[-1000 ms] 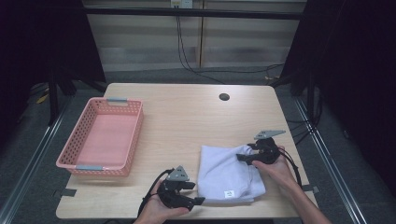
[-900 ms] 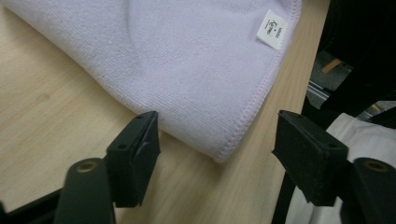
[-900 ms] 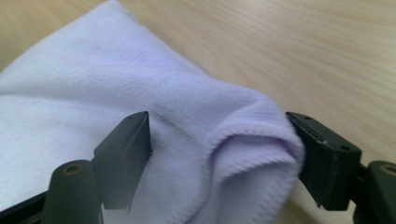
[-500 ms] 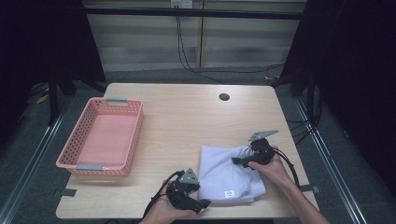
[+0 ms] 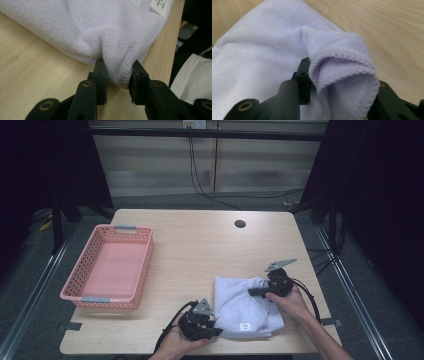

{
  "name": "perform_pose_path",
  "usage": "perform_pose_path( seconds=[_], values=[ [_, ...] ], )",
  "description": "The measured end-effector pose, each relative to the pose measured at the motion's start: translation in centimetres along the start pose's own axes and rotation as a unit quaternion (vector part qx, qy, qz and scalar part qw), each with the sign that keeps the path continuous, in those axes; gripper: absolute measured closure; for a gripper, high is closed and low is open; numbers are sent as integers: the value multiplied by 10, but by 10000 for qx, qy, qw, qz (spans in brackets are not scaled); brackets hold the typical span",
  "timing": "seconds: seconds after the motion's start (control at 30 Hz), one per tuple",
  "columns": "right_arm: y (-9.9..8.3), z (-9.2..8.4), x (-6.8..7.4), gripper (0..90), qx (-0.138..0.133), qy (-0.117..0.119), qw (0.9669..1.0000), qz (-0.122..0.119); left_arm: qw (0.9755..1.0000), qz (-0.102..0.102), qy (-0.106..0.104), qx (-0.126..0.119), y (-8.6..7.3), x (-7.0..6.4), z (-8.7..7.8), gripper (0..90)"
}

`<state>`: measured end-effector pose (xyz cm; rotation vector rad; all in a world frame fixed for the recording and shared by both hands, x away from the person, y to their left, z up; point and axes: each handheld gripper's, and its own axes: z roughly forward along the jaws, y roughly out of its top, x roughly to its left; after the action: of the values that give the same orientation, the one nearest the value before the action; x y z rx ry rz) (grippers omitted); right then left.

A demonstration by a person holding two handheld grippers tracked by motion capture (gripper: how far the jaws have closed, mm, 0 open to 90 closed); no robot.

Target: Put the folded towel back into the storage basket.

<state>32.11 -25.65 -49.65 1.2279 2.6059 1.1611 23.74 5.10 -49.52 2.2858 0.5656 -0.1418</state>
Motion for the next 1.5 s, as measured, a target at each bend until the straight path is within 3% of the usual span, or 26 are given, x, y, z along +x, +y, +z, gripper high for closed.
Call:
perform_pose_path(
  seconds=[0.1,0.23,0.37,0.6,0.77,0.83,0.97,1.17,1.5],
  values=[
    [0,-1,1,646,-17,-12,10000,11,9999,-120,-95,-20,1,3,1,738],
    [-1,-2,2,676,-79,-51,9999,37,9998,-104,-177,77,3,6,0,749],
    [-1,-4,1,694,-146,30,9998,152,9998,-107,-162,37,4,5,-2,768],
    [3,-7,-2,699,-185,62,9997,113,9995,-35,-282,-100,7,7,-9,772],
    [6,-8,-3,701,-251,123,9995,145,9993,-132,-292,-181,7,9,-12,772],
    [8,-11,-3,703,-300,113,9993,175,9994,-118,-270,-173,10,10,-16,772],
    [12,-18,-1,705,-442,191,9986,220,9987,-107,-316,-393,9,11,-24,773],
    [20,-24,6,708,-454,271,9985,122,9983,-108,-321,-474,8,10,-35,774],
    [42,-26,4,710,-658,395,9970,97,9962,-177,-199,-829,18,25,-63,774]
  ],
)
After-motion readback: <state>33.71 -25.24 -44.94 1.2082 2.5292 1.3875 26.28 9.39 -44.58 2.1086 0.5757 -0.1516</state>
